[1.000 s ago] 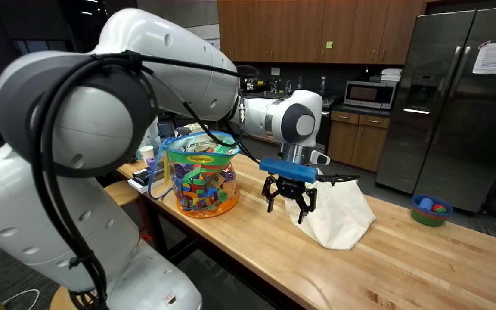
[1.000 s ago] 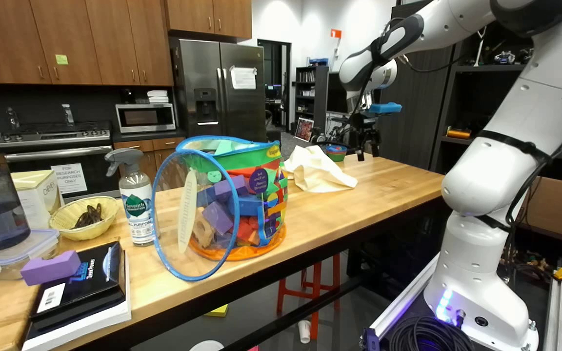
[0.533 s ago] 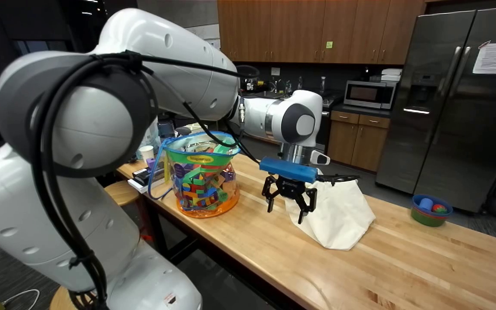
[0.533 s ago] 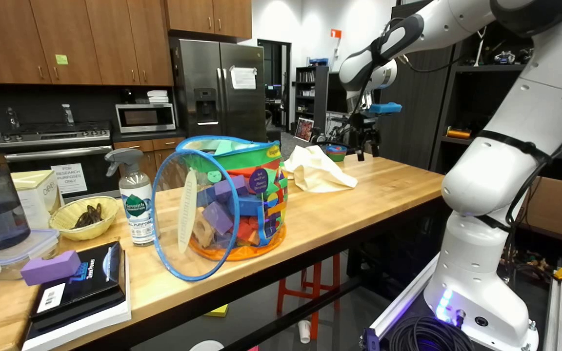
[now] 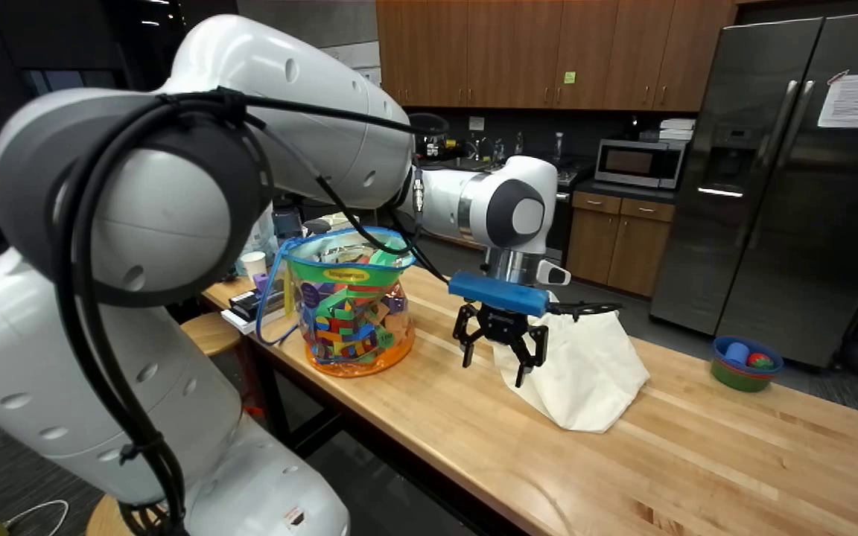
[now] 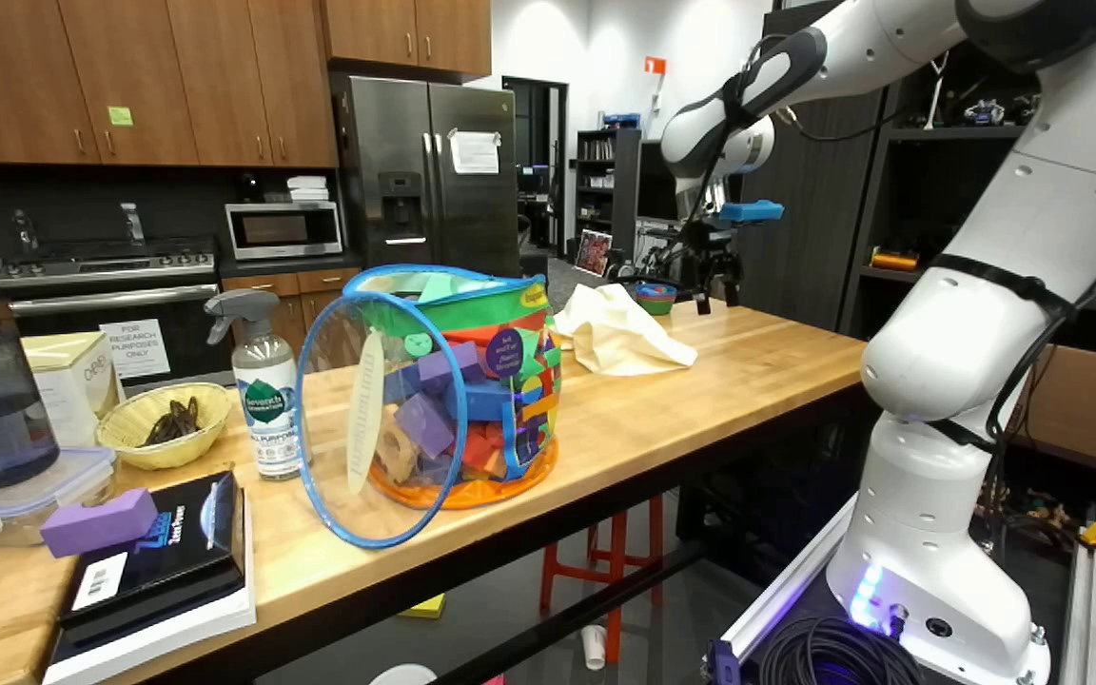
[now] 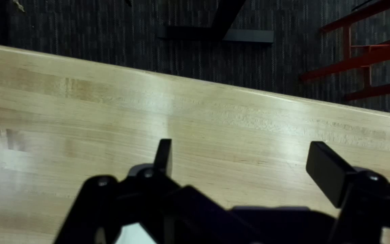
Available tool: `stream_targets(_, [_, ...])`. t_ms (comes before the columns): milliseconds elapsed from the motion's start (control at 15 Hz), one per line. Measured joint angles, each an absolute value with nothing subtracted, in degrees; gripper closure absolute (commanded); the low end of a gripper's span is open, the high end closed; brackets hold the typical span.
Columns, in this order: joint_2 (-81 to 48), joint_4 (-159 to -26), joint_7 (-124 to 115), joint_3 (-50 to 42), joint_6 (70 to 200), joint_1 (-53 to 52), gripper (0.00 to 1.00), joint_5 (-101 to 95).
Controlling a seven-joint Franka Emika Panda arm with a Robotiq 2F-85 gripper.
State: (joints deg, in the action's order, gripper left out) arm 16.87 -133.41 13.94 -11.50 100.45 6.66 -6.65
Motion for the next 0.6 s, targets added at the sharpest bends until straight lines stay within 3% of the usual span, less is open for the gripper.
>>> stream_targets(600, [14.02,-132.91,13.26,-11.07,112.14,6.65,0.00,-6.56])
